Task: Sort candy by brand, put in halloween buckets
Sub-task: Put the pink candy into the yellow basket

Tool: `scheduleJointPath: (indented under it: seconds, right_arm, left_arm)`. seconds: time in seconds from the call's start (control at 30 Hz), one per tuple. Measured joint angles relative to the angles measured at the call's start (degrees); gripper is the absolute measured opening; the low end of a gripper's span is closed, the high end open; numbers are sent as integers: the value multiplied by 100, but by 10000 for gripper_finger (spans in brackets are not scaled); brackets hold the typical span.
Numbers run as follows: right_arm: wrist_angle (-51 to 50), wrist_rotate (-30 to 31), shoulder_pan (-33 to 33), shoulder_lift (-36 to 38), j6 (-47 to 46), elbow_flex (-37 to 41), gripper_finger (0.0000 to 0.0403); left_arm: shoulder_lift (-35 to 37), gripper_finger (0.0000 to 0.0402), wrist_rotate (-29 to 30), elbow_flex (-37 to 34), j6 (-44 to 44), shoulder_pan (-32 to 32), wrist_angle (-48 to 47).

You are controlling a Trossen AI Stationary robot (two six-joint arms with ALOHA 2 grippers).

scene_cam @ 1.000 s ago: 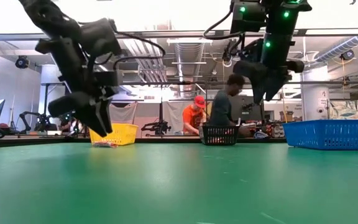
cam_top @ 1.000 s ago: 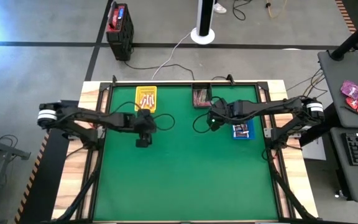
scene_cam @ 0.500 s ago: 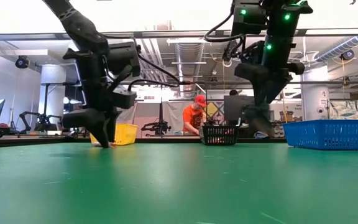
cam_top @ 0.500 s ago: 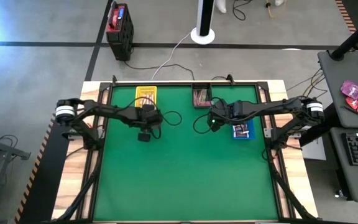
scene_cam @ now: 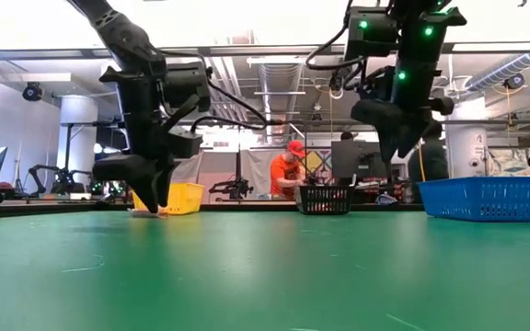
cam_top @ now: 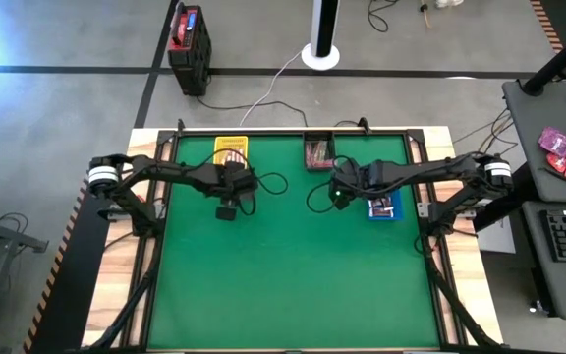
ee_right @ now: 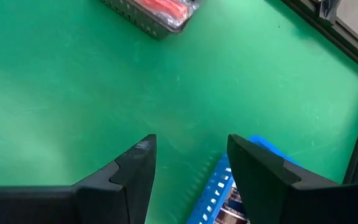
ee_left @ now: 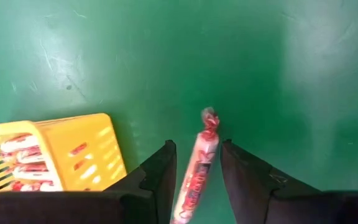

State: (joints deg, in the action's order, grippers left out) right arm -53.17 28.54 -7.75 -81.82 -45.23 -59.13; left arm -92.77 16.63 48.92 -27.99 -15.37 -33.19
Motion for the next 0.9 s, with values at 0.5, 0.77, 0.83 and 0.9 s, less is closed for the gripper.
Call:
scheduleJointPath:
  seconds: [0.5,0.77,0.83,0.9]
  right_arm:
    - [160,-53,2,0,19,133,192]
    - [164,-172,2,0,51,133,192]
    - [164,-181,28,0,90,133,192]
    - [166,-180,64,0,98,133,192]
  left_arm:
    - [-126,86,-370,-65,49,-9,54]
    - [-288,81,-529,-48,83,-7,13]
    - [-253,71,-606,-58,231,-6,10]
    - [-206,51,-641,-57,318,8,-32]
